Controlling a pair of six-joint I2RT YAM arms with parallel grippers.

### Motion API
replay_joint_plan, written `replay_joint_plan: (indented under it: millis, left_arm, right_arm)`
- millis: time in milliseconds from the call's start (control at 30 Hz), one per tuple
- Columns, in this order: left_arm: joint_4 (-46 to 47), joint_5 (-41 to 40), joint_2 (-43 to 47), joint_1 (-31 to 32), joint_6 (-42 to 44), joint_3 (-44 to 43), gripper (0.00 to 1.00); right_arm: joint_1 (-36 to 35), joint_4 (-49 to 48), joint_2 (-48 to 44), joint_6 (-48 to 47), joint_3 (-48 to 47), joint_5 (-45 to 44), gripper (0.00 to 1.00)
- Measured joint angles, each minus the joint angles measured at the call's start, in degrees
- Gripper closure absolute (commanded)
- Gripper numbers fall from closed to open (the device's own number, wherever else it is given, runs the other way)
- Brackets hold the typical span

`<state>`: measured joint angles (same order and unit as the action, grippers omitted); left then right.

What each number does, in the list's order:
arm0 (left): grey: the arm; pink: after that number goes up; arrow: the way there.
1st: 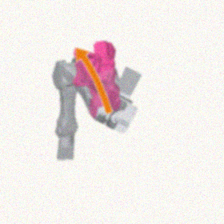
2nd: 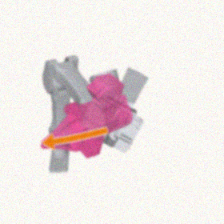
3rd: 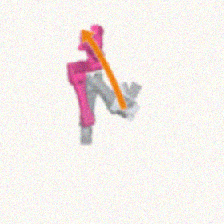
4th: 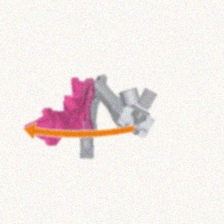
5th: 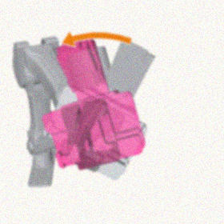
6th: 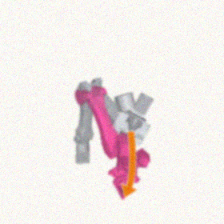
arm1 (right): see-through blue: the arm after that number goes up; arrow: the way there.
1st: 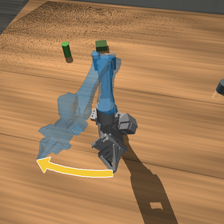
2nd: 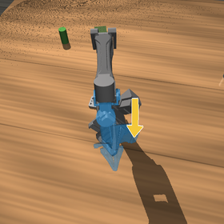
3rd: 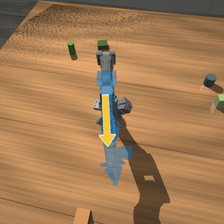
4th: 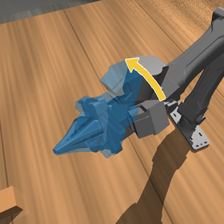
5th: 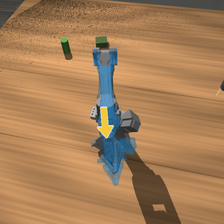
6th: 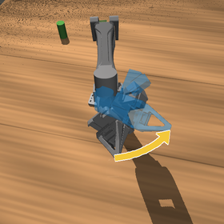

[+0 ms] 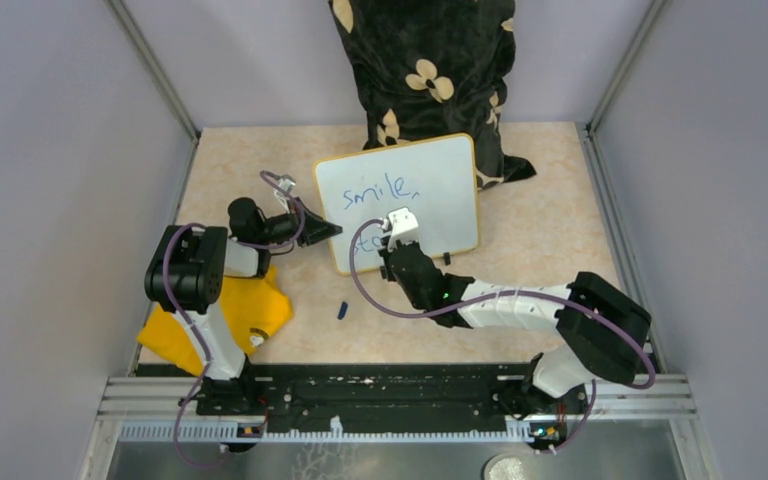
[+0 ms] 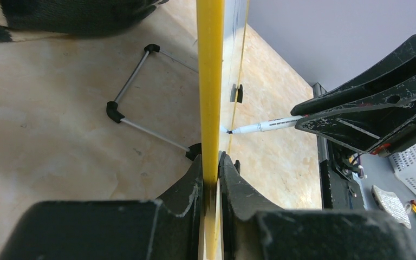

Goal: Write a sentence on the whiteboard

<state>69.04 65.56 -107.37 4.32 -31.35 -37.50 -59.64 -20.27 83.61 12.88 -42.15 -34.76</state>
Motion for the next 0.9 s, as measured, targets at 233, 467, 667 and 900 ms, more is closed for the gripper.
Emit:
replay_joint_plan:
  millis: [233, 467, 667, 900]
  left_arm:
    - [-0.13, -0.55, 0.00, 0.37, 0.15, -0.20, 1.00]
    - [-0.15, -0.57, 0.00, 0.42, 0.17, -0.20, 1.00]
    - [-0.15, -0.57, 0.00, 0.42, 0.20, -0.20, 1.00]
    - [-0.15, -0.57, 0.00, 0.42, 0.20, -0.20, 1.00]
  right_arm:
    - [0.55, 0.13, 0.00, -0.46, -0.39, -0.04, 1.00]
    - [0.55, 0.09, 0.00, -0.85, -0.39, -0.02, 1.00]
    - [0.55, -0.13, 0.00, -1.11, -0.39, -0.02, 1.00]
    - [0.55, -0.33, -0.02, -1.36, -0.42, -0.02, 1.00]
